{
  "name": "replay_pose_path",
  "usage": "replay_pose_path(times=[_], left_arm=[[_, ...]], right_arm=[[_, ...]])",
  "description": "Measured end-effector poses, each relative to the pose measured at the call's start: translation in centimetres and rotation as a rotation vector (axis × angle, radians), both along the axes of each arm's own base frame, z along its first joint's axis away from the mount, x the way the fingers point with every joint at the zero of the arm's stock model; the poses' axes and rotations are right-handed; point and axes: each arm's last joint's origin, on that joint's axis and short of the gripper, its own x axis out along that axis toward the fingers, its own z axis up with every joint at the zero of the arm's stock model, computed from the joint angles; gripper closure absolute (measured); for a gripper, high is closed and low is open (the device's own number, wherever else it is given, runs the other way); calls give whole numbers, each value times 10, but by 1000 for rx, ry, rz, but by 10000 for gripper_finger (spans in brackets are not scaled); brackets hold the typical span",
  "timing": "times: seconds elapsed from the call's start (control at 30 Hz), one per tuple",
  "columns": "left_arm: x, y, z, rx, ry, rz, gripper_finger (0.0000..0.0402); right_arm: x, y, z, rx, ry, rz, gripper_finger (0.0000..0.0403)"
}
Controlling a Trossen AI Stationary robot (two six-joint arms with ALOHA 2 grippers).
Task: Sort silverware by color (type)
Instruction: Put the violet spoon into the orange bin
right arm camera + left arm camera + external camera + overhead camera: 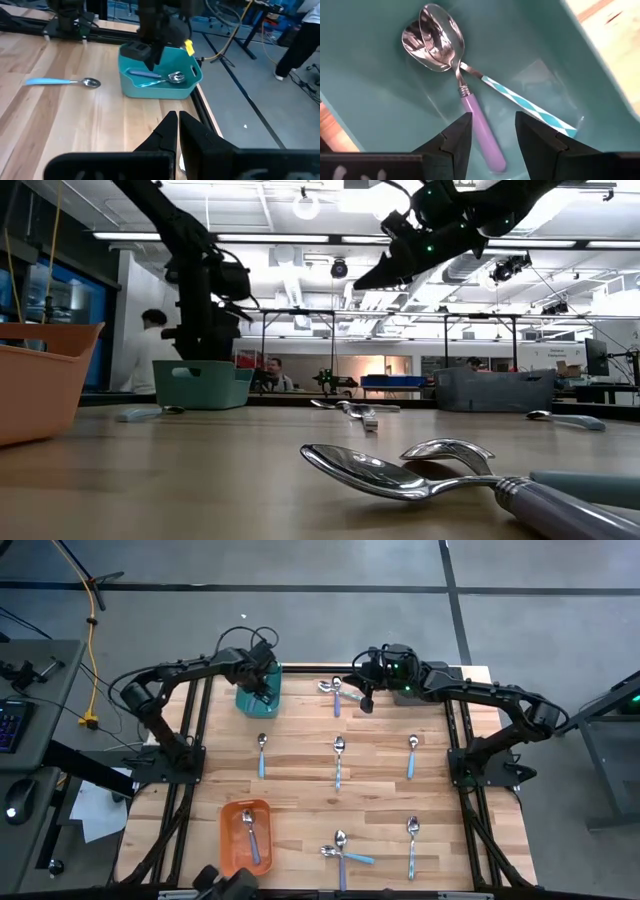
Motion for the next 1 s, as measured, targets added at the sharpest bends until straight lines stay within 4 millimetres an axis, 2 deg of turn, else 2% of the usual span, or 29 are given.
replay_pose_path(times=[0.3,0.47,0.73,1.0], left_arm=[[-1,13,-24,-63,88,24,259],[-6,19,-26,-65,84,40,259],[-4,18,-24,-72,83,15,259],[10,14,-3,-91,109,-81,259]], right_arm=[[0,0,0,3,-2,10,402],[0,0,0,3,-2,10,402],[0,1,-1,7,4,10,402],[0,1,-1,10,10,10,402]])
